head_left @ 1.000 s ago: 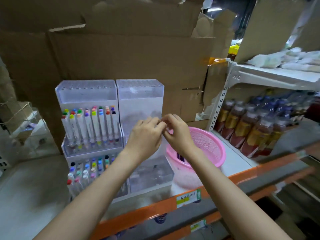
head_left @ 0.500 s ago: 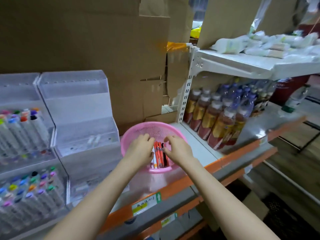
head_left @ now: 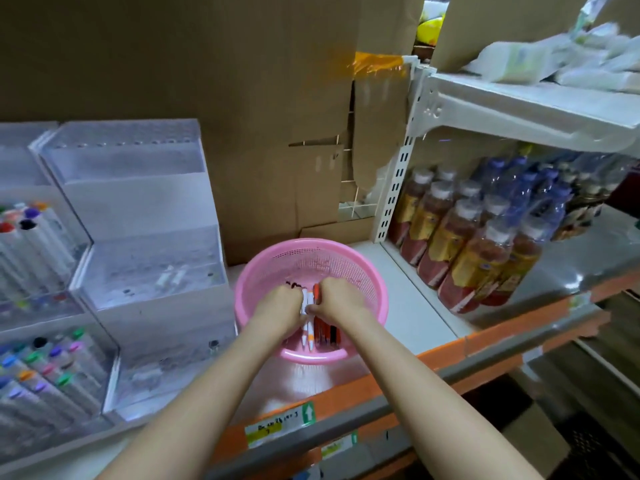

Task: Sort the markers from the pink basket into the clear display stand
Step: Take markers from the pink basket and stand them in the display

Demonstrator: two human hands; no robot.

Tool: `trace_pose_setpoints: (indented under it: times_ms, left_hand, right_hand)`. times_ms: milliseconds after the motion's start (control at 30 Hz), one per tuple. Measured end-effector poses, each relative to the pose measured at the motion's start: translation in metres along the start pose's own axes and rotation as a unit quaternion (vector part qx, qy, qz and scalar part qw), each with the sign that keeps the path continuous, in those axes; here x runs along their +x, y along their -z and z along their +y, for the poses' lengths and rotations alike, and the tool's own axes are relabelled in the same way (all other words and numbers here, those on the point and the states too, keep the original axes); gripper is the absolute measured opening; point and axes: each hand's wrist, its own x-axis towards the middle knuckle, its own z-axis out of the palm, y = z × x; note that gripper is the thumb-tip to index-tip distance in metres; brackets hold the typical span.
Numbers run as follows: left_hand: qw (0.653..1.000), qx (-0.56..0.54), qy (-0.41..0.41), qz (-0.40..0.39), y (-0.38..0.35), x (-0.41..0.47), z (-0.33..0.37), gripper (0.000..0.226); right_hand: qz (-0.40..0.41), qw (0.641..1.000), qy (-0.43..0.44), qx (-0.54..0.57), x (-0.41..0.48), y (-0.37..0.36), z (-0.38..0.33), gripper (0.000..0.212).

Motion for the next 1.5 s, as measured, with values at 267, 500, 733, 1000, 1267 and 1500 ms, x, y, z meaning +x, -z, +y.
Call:
trace_pose_setpoints:
  times_ms: [267,500,733,1000,1267,1500]
  left_hand:
    - [0.993,-0.088,0.068,-0.039,-0.006,0.008,0.022,0.024]
    - [0.991,-0.092,0.096,0.015,-0.010,0.008,0.021,0.015]
    - [0.987,-0.122,0.105,0.028,-0.002,0.011,0.019,0.008]
    - [0.946,-0.283,0.093,0.129,0.017,0.001,0.002,0.003]
    - [0.907,-0.311,-0.048,0.280,0.064,-0.035,0.000,0.055]
    - [0.889,-0.264,-0.065,0.368,0.113,-0.086,-0.022,0.052]
  right_hand:
    - [-0.017,1.000,-0.012,-0.003,0.002,0.000,-0.003,0.023]
    - [-0.030,0.999,-0.017,0.014,0.000,0.003,-0.004,0.024]
    - [-0.006,0.984,-0.033,0.177,0.006,0.003,0.001,0.034]
    - [0.092,0.927,0.071,0.357,-0.005,0.015,0.001,0.020]
    - [0.204,0.883,0.205,0.370,-0.039,0.046,-0.024,0.044]
    - [0.230,0.852,0.268,0.385,-0.055,0.070,-0.077,0.047]
